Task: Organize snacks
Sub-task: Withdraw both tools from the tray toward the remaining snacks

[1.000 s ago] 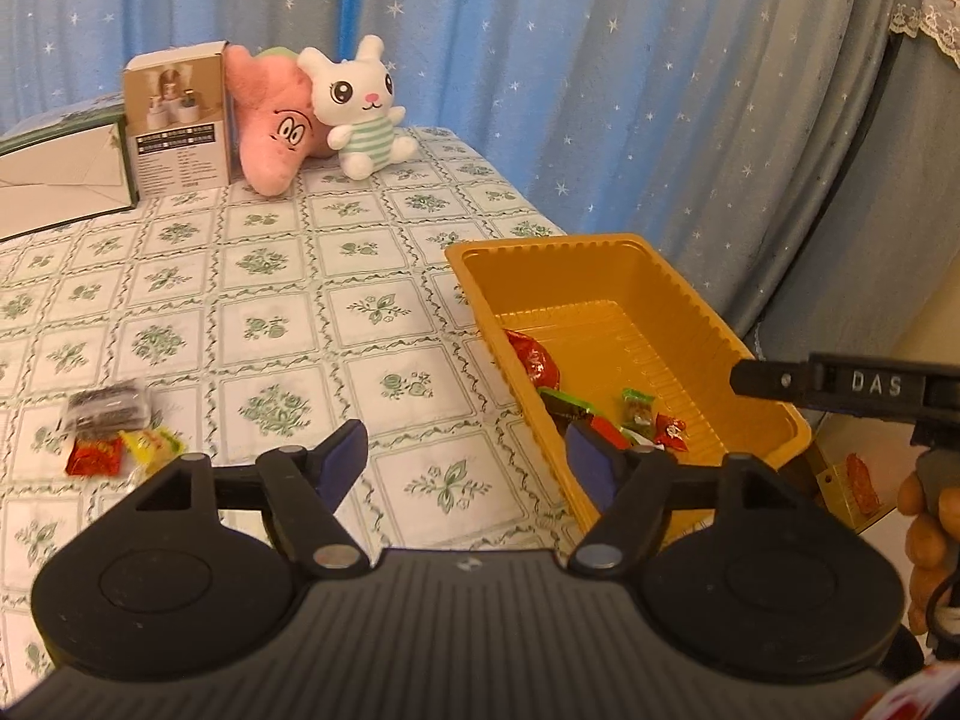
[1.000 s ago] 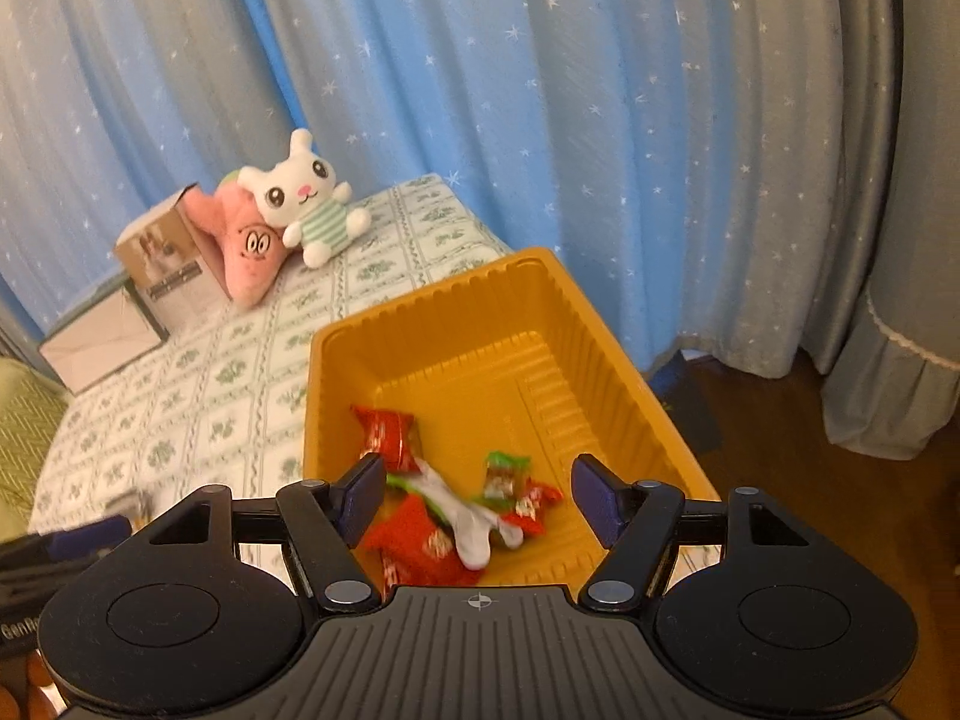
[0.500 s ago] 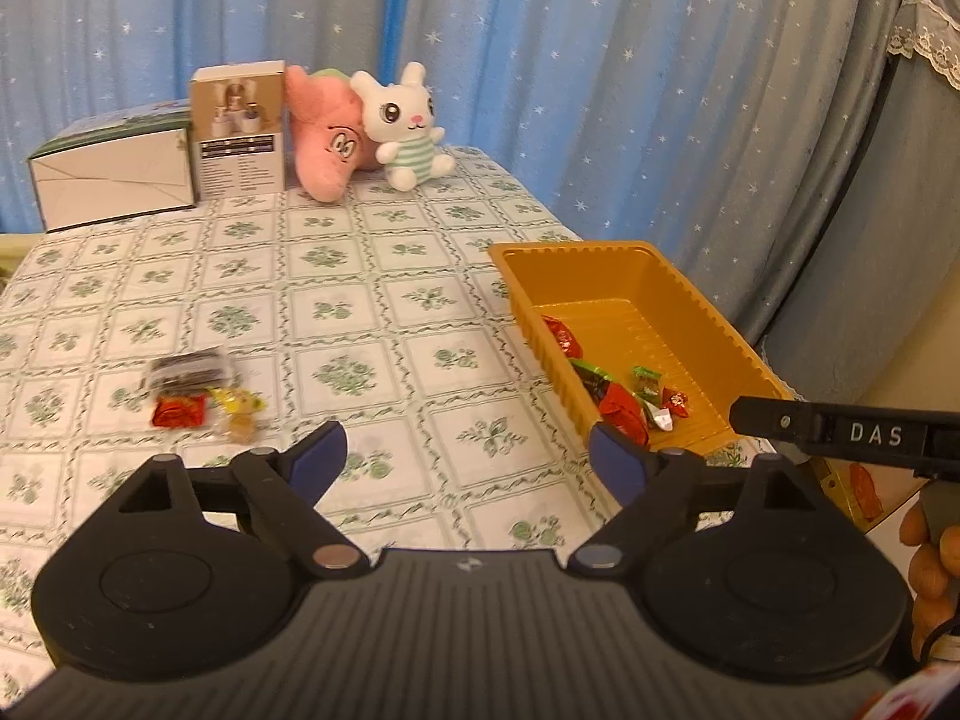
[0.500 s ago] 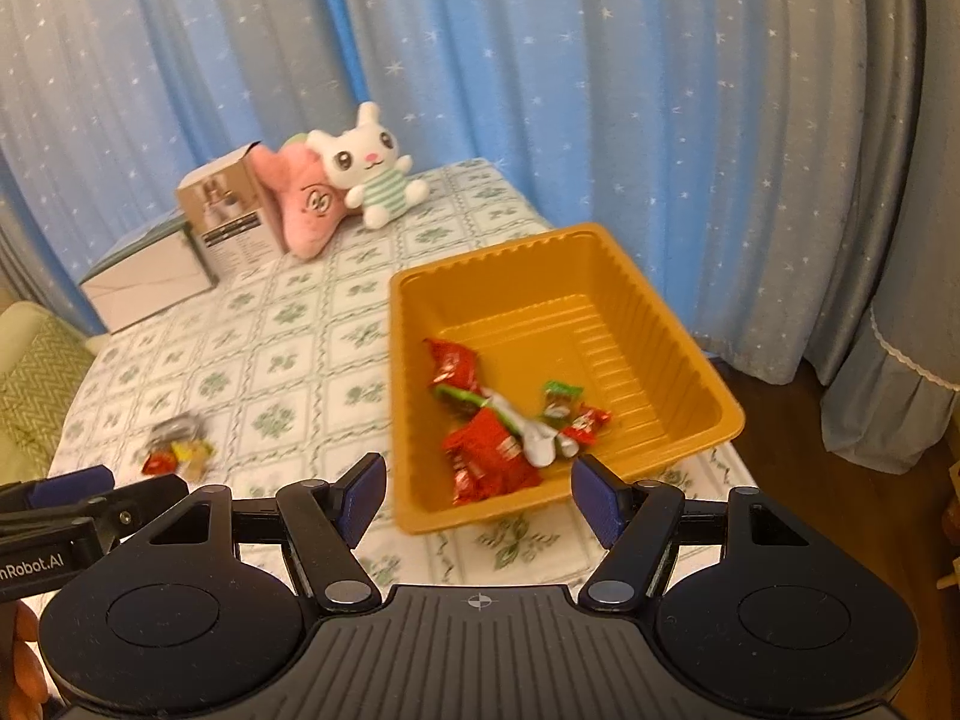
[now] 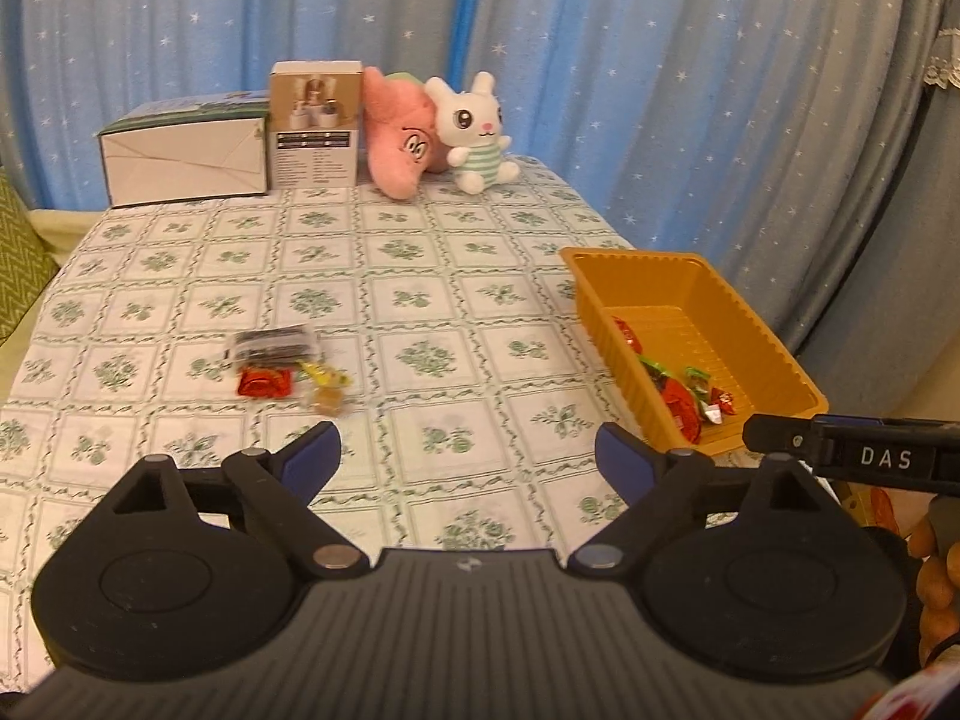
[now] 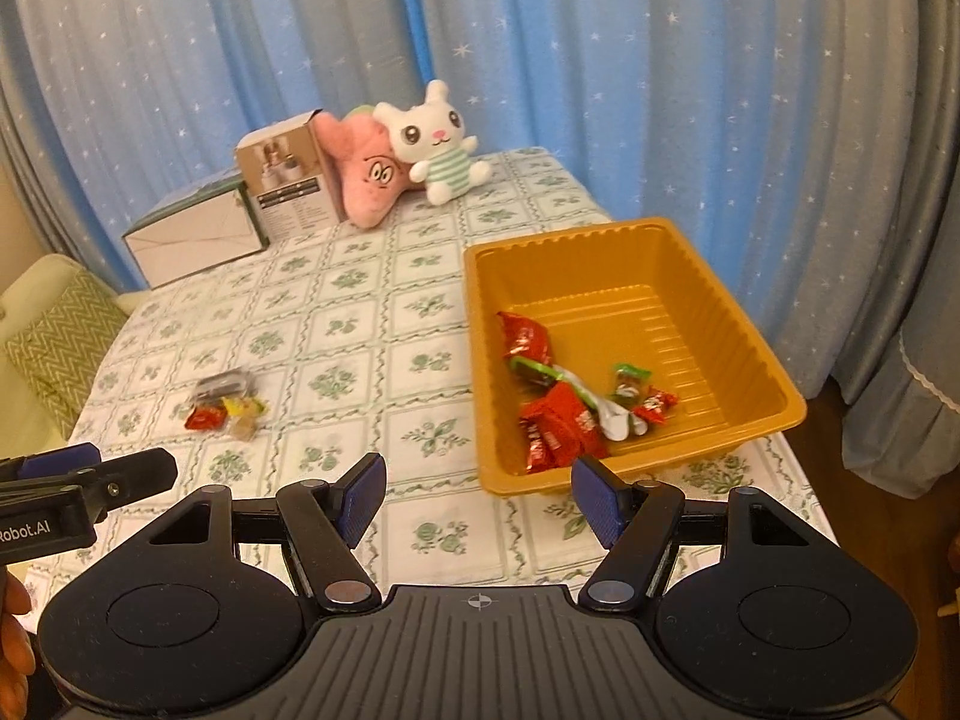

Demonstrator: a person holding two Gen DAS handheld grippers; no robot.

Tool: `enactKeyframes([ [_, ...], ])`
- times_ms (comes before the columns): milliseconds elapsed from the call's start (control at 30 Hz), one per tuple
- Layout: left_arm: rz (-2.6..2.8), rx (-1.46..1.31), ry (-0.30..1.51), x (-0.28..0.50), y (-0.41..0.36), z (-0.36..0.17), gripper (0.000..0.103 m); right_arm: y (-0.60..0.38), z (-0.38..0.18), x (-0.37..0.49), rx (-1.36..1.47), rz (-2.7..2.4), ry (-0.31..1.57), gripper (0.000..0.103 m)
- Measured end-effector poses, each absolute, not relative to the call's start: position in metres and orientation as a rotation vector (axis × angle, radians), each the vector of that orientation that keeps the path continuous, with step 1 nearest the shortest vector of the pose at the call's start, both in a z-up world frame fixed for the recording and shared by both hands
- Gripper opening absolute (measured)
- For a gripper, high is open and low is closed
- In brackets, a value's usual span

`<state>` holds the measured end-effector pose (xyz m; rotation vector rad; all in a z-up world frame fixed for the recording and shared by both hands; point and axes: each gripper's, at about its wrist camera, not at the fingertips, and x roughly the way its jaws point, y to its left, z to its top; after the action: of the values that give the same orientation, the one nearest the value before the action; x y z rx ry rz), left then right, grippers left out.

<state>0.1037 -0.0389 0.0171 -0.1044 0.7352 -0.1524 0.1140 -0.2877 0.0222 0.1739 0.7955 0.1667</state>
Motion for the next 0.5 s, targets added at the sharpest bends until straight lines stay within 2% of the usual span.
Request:
enactKeyframes([
  [500,-0.109,-0.108,0.733,0.103,-0.015,0.016,0.091,-0.266,0.018,0.12,0.152,0.198,0.809,0.068],
])
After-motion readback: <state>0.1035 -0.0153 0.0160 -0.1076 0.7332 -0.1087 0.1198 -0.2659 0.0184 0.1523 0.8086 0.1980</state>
